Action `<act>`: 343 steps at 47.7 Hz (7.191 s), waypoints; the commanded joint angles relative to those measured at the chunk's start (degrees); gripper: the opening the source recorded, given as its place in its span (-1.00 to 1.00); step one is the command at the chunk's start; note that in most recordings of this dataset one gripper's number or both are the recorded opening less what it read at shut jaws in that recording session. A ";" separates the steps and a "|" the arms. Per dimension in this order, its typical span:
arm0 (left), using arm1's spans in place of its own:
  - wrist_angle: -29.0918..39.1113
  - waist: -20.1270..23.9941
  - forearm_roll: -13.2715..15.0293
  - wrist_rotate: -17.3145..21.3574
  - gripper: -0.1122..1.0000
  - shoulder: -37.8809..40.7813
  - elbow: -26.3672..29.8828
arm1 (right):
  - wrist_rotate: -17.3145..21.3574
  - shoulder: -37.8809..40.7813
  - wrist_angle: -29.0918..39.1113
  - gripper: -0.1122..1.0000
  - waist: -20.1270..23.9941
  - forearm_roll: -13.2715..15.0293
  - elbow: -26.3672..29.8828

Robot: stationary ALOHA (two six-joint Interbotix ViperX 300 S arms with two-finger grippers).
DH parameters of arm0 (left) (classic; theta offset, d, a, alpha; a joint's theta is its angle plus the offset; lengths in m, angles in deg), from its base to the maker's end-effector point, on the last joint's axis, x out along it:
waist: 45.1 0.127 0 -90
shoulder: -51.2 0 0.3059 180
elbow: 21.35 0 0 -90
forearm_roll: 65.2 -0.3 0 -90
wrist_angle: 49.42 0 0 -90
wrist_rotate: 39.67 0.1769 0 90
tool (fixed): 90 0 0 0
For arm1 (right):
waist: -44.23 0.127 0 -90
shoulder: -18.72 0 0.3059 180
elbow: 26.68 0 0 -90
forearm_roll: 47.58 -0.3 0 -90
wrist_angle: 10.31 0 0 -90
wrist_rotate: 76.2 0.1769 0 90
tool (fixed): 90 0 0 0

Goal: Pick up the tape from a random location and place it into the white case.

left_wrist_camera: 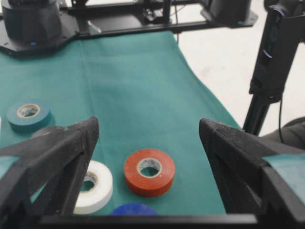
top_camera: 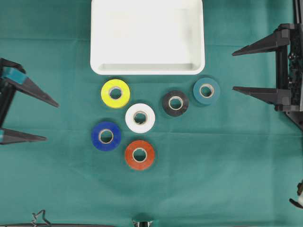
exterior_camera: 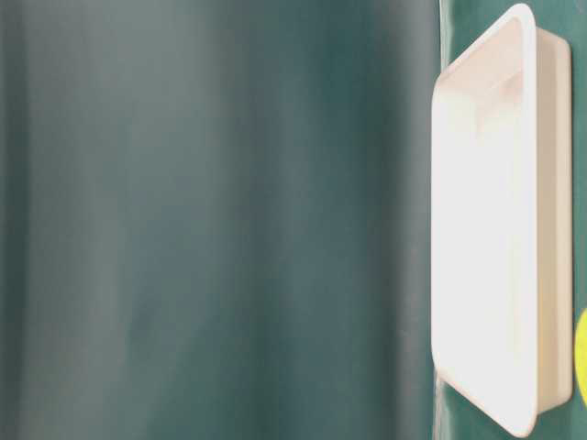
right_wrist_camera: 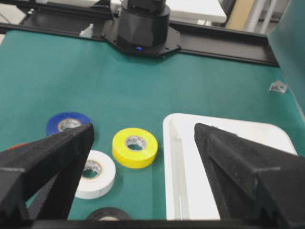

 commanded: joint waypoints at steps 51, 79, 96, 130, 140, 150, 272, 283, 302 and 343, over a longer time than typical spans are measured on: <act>6.59 -0.18 0.18 0.70 0.98 34.37 32.70 | -0.18 0.97 -0.09 0.85 -0.09 0.00 1.93; 36.83 -0.18 0.09 0.44 0.98 39.02 45.70 | -0.18 0.97 0.70 0.85 -0.09 0.00 2.37; 61.52 -0.26 -0.18 0.62 0.98 46.49 58.54 | -0.09 1.67 1.67 0.85 -0.09 0.00 2.64; 62.40 -0.53 -0.26 1.76 0.98 47.55 60.38 | -0.09 2.29 1.76 0.85 -0.18 0.00 3.08; 62.49 -0.53 -0.26 1.67 0.98 47.55 60.38 | -0.09 2.37 1.76 0.85 -0.09 0.00 3.08; 62.40 -0.53 -0.26 1.67 0.98 47.64 60.21 | -0.09 2.55 1.76 0.85 -0.09 0.00 2.99; 32.78 -2.72 -0.44 5.71 0.86 64.60 45.00 | -0.26 5.19 3.69 0.85 -0.09 0.44 2.72; 32.78 -2.72 -0.44 5.71 -0.19 64.51 45.00 | -0.26 5.19 3.69 0.85 -0.09 0.44 2.72; 32.87 -2.72 -0.35 5.63 -0.36 64.34 45.09 | -0.26 5.19 3.78 0.85 -0.18 0.35 2.81; 36.65 -2.99 -0.26 5.54 -0.36 55.81 46.32 | -0.26 5.19 4.31 0.85 -0.09 0.44 2.90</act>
